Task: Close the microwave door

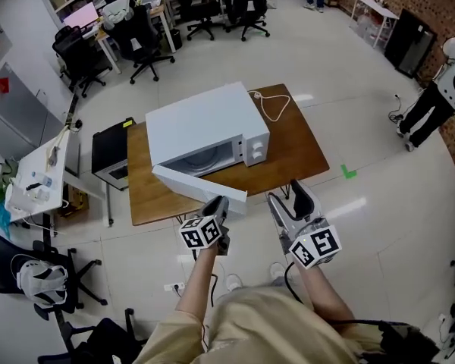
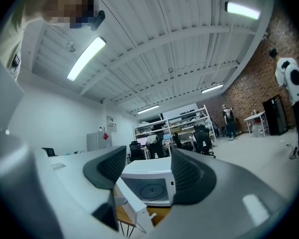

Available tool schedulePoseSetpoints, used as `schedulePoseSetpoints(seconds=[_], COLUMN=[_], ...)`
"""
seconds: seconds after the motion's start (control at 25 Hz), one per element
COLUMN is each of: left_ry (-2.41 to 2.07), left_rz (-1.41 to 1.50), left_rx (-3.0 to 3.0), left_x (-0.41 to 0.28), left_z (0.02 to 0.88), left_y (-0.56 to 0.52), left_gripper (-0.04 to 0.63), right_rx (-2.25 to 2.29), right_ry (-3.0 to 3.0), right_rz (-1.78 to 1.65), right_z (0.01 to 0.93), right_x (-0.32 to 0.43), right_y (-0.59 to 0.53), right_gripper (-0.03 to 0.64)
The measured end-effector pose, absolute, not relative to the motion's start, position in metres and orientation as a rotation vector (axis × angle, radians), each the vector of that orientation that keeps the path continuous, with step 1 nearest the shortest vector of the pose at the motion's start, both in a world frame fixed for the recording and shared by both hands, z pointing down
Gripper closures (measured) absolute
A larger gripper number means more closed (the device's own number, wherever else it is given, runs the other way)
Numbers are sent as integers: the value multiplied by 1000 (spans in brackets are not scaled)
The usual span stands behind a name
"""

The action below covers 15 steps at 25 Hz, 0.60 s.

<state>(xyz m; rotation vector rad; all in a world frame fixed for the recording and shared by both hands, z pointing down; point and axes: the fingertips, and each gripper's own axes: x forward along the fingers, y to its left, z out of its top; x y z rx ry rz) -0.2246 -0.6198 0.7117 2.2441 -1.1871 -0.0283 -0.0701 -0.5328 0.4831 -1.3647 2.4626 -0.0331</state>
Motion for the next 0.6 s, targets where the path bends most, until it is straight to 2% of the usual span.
schedulePoseSetpoints(seconds=[0.16, 0.4, 0.6], left_ry=[-1249, -1412, -1498], left_rz=[-16, 50, 232], left_rx=[2233, 2222, 2275], left_x=[-214, -241, -243], left_z=[722, 701, 713], left_y=[-681, -782, -819], left_gripper=[548, 592, 592], right_rx=[-1380, -1482, -1556], right_ry=[2477, 2488, 2459], right_rz=[-44, -65, -96], right_z=[496, 470, 477], right_x=[-72, -84, -87], right_y=[-546, -575, -594], right_gripper=[345, 345, 345])
